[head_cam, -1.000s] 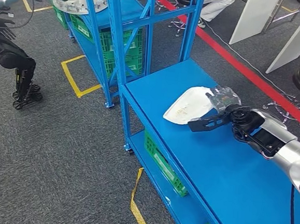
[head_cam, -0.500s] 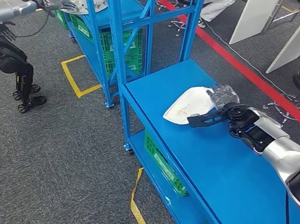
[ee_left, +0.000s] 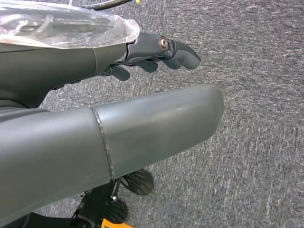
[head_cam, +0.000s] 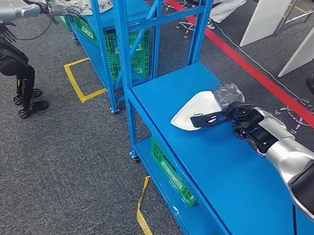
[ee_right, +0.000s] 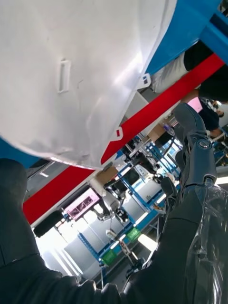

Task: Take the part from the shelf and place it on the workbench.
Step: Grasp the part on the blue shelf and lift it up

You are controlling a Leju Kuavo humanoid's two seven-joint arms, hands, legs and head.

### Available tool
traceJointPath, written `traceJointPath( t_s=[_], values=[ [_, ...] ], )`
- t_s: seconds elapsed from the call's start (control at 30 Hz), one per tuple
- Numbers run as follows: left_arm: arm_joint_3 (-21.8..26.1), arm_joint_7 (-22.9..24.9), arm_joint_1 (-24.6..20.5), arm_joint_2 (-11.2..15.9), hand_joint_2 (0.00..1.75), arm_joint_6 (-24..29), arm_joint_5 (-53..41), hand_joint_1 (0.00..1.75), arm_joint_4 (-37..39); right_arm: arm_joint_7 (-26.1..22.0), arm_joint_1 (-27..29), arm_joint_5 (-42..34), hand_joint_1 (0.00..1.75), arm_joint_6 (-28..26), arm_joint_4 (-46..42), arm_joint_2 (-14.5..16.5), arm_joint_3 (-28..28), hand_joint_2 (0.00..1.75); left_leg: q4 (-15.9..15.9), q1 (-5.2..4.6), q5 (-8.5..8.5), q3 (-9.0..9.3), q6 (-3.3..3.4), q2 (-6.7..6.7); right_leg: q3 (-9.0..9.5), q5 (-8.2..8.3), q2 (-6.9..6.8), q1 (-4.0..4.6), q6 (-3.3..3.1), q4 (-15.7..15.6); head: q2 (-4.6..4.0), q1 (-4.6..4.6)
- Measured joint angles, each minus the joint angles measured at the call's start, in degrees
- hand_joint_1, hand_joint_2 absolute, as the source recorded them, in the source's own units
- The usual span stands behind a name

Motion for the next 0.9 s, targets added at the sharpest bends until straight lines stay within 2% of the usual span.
traceJointPath(
  t_s=[0.33,0.9],
  values=[
    [-0.05,0.00,-0.13,-0.14,0.00,0.12,0.22,0.00,0.00,-1.54,-1.02,0.54,0.00,-1.39,3.65,2.80,0.00,1.75,0.00,0.00,0.00,0.00,0.00,0.00,0.00,0.00,0.00,0.00,0.00,0.00,0.00,0.01],
    [-0.06,0.00,-0.21,-0.20,0.00,0.50,0.51,0.00,0.00,-2.62,-1.11,0.11,0.00,-2.04,7.67,5.48,0.02,1.75,0.00,0.00,0.00,0.00,0.00,0.00,-0.01,0.00,0.00,0.00,0.00,0.00,0.00,0.01]
  ],
)
